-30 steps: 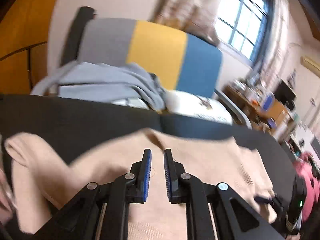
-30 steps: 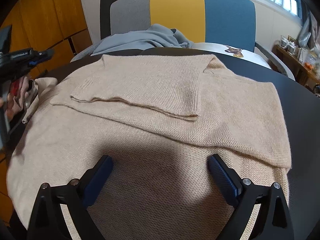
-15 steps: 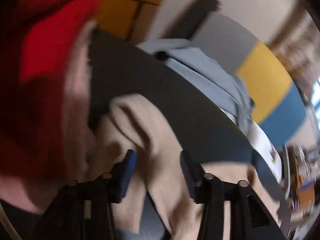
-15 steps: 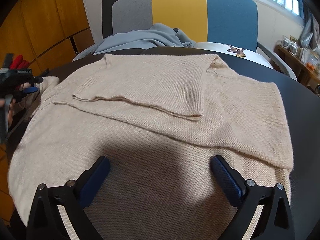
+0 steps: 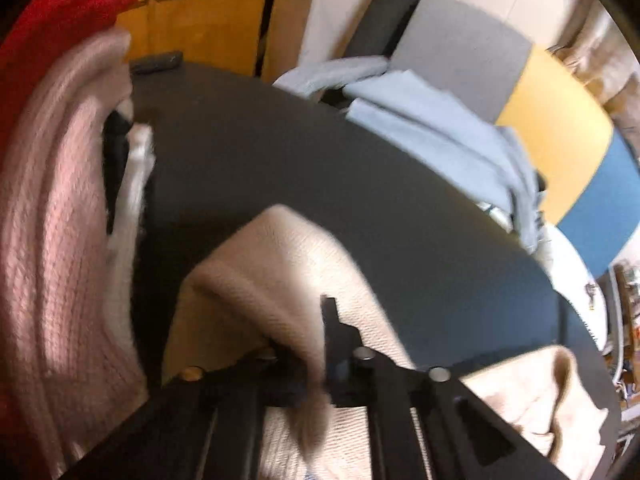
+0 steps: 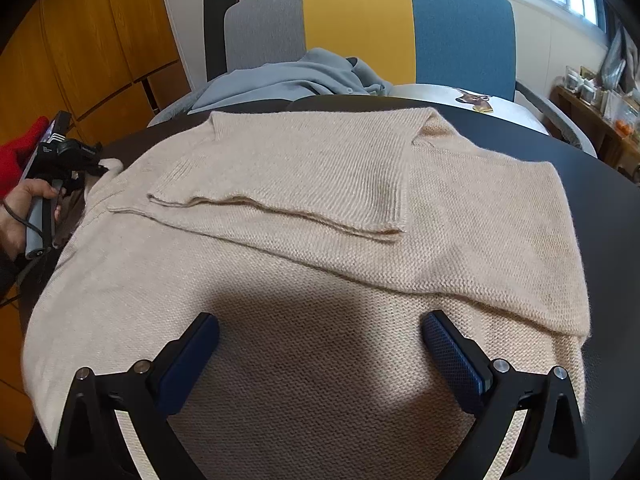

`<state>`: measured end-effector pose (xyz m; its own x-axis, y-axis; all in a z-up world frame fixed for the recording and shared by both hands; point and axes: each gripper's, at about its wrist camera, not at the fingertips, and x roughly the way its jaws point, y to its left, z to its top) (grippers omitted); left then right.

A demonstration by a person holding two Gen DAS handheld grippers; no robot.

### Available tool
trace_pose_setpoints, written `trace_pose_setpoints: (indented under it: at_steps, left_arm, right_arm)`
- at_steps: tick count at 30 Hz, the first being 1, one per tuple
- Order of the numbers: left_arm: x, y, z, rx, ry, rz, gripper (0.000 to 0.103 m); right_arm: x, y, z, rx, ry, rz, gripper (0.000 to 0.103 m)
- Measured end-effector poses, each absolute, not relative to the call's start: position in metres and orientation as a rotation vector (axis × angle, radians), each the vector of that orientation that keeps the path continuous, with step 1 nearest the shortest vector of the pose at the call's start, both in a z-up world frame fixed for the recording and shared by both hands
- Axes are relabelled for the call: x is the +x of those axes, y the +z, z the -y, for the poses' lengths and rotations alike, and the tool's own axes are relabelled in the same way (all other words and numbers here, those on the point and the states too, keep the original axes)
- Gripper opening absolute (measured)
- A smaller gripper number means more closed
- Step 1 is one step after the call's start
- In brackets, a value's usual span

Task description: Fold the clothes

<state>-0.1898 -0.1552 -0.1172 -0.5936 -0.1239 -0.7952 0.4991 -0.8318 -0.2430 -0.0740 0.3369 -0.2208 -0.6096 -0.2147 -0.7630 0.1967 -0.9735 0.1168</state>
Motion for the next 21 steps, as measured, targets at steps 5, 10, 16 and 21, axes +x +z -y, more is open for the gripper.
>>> trace_pose_setpoints:
  at_steps: [5, 10, 16, 21]
  left_arm:
    - [-0.176, -0.075, 0.133, 1.006, -2.674, -0.592, 0.004]
    - [-0.144, -0.035, 0.05, 0.87, -3.074, -0.196, 0.004]
    - [-0.075, -0.072, -0.065, 1.044, -3.299, 0.503, 0.016]
    - [-0.039, -0.106, -0.069, 1.188, -3.227, 0.448, 0.019]
  right_arm:
    - [-0.074, -0.221, -0.335, 1.257, -2.632, 0.018, 0.103]
    - [-0.075, -0.222, -0.334, 1.261, -2.635, 0.006, 0.103]
    - [-0.075, -0.222, -0.335, 1.259, -2.633, 0.007, 0.103]
    - [-0.074, -0.221, -0.335, 1.255, -2.63, 0.016, 0.103]
